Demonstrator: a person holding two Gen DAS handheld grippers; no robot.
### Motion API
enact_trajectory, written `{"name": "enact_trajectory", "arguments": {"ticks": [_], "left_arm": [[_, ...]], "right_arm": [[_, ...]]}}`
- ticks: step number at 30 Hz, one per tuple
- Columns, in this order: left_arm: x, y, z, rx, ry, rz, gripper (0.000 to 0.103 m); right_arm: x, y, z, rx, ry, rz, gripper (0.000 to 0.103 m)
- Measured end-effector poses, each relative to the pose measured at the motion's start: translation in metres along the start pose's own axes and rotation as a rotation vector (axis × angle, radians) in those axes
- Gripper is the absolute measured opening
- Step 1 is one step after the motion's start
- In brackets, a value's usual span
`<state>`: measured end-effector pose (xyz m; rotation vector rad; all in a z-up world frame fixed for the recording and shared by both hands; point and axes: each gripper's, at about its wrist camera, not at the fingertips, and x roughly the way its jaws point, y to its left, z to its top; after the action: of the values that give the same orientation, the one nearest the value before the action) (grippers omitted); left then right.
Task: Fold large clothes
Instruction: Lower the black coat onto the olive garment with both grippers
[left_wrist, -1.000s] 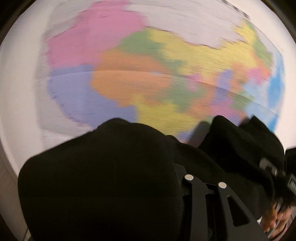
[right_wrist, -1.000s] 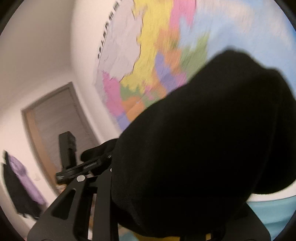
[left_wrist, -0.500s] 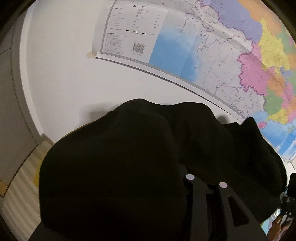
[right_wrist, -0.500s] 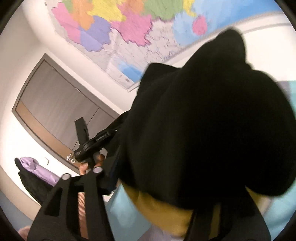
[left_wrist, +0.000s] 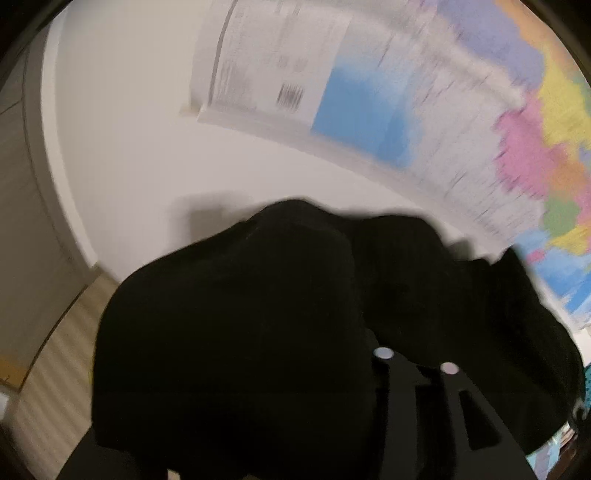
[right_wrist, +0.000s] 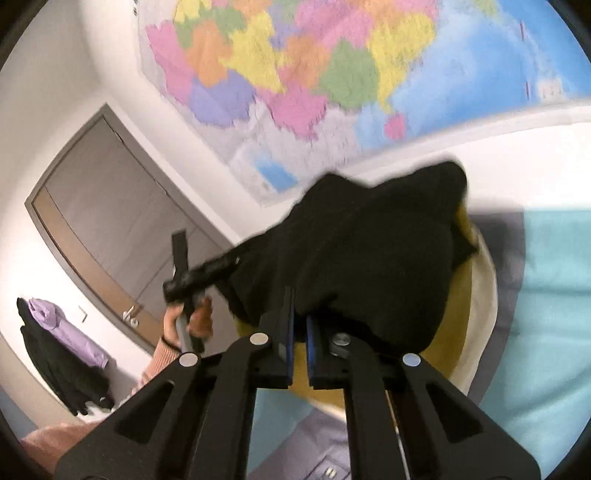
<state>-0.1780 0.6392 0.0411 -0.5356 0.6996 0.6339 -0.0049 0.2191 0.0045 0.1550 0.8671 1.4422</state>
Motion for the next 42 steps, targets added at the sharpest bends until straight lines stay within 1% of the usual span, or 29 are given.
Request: {"name": "enact_trajectory", "arguments": {"ticks": [1,2,4,6,7,8,9,10,11,13,14,15,16,17,18,19,20,21,23,24,26,28,30,31,35,37,39,42], "left_arm": [[0.004,-0.001,-0.004,0.015,0.008,0.023,0.044],[0.001,-0.003,-0.009,0.038,-0.023,0.052,0.050],[-0.009,-0.007,-0.013,0.049,-0.049,0.072,0.055],[-0.022,-0.009,-0.014,0.055,-0.066,0.103,0.066],[-0.030,-0.011,-0.015,0.065,-0.086,0.123,0.067],[-0.037,-0.013,-0.016,0.077,-0.102,0.128,0.067],[-0.045,-0.015,-0.019,0.090,-0.110,0.137,0.068],[-0.051,-0.016,-0.022,0.098,-0.120,0.163,0.069],[-0.060,-0.018,-0.026,0.107,-0.138,0.175,0.070],[-0.073,-0.020,-0.032,0.110,-0.166,0.185,0.070],[-0.083,-0.021,-0.036,0.109,-0.192,0.189,0.072],[-0.090,-0.021,-0.036,0.106,-0.217,0.191,0.074],[-0.102,-0.022,-0.039,0.100,-0.253,0.181,0.075],[-0.113,-0.023,-0.041,0.101,-0.284,0.150,0.077],[-0.120,-0.026,-0.042,0.111,-0.296,0.134,0.077],[-0.126,-0.032,-0.043,0.130,-0.303,0.128,0.077],[-0.129,-0.040,-0.044,0.156,-0.304,0.119,0.078],[-0.131,-0.051,-0.047,0.193,-0.299,0.088,0.080],[-0.130,-0.067,-0.052,0.217,-0.293,0.062,0.080],[-0.127,-0.077,-0.056,0.239,-0.280,0.036,0.080],[-0.116,-0.095,-0.062,0.262,-0.266,0.026,0.080],[-0.109,-0.107,-0.069,0.287,-0.263,0.018,0.080],[-0.101,-0.116,-0.073,0.291,-0.253,-0.004,0.080],[-0.097,-0.120,-0.075,0.288,-0.245,-0.010,0.080],[-0.087,-0.135,-0.086,0.329,-0.248,0.026,0.080],[-0.082,-0.140,-0.089,0.339,-0.226,0.012,0.080],[-0.077,-0.140,-0.091,0.335,-0.210,0.014,0.080],[-0.071,-0.141,-0.092,0.333,-0.196,0.019,0.080]], "right_arm": [[0.005,0.000,-0.006,-0.024,0.037,-0.050,0.005],[0.007,-0.002,-0.012,-0.021,0.065,-0.070,0.005],[0.002,-0.009,-0.023,-0.014,0.081,-0.071,0.008],[-0.003,-0.002,-0.021,-0.052,0.082,-0.100,0.010],[-0.007,0.001,-0.021,-0.078,0.087,-0.120,0.012],[-0.008,0.007,-0.021,-0.103,0.090,-0.131,0.015],[-0.011,0.012,-0.020,-0.134,0.094,-0.135,0.025],[-0.014,0.021,-0.022,-0.179,0.102,-0.150,0.035],[-0.013,0.026,-0.026,-0.209,0.110,-0.163,0.037],[-0.013,0.038,-0.028,-0.265,0.133,-0.172,0.041],[-0.014,0.044,-0.029,-0.291,0.138,-0.171,0.042],[-0.016,0.050,-0.031,-0.315,0.144,-0.166,0.045],[-0.018,0.057,-0.032,-0.344,0.138,-0.167,0.046],[-0.019,0.063,-0.032,-0.371,0.128,-0.169,0.047],[-0.020,0.067,-0.032,-0.386,0.122,-0.163,0.047],[-0.020,0.072,-0.029,-0.404,0.097,-0.163,0.047],[-0.019,0.075,-0.025,-0.410,0.079,-0.167,0.047],[-0.015,0.076,-0.018,-0.411,0.065,-0.162,0.047],[-0.010,0.078,-0.006,-0.409,0.025,-0.176,0.047],[-0.006,0.079,-0.001,-0.412,0.017,-0.183,0.047],[0.006,0.074,0.013,-0.382,0.006,-0.185,0.047],[0.016,0.064,0.022,-0.334,0.025,-0.169,0.049],[0.023,0.053,0.026,-0.301,0.032,-0.206,0.050],[0.029,0.045,0.026,-0.289,0.049,-0.229,0.051],[0.040,0.017,0.018,-0.239,0.108,-0.254,0.048],[0.041,0.007,0.013,-0.221,0.118,-0.239,0.047],[0.041,0.006,0.013,-0.212,0.118,-0.235,0.046],[0.040,0.014,0.014,-0.237,0.135,-0.260,0.047]]}}
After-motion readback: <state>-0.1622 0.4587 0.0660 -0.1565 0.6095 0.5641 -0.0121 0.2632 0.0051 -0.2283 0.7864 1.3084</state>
